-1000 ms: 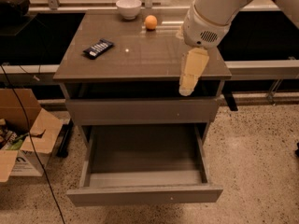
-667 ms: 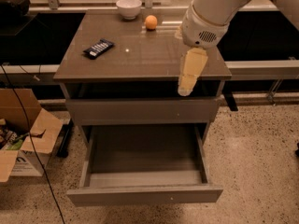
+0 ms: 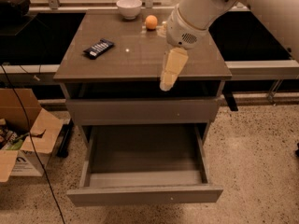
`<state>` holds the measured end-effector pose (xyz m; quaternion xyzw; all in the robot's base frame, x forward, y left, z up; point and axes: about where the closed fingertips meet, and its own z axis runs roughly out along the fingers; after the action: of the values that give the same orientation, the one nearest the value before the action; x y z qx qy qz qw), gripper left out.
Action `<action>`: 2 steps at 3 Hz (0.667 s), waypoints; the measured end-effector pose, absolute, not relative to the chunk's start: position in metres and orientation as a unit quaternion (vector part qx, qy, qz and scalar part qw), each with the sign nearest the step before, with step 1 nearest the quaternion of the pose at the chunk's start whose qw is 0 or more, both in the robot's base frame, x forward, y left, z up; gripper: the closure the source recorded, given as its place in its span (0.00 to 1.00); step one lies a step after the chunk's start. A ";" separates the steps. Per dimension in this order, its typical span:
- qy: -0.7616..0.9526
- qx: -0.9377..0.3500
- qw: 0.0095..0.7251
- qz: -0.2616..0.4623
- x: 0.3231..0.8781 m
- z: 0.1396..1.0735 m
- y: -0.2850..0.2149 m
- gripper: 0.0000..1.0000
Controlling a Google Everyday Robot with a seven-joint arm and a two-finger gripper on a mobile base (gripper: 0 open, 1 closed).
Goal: Place rxbar blueberry into middle drawer
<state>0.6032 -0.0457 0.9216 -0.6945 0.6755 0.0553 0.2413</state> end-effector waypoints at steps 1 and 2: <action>0.654 -0.705 0.264 0.077 0.632 0.915 -0.015 0.00; 0.631 -0.720 0.271 0.094 0.659 0.908 0.013 0.00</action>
Offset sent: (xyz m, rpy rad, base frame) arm 0.0891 0.0914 -0.0152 0.1237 -0.0126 0.1849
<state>0.6586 0.0129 0.9082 -0.7205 0.6315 0.0944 0.2707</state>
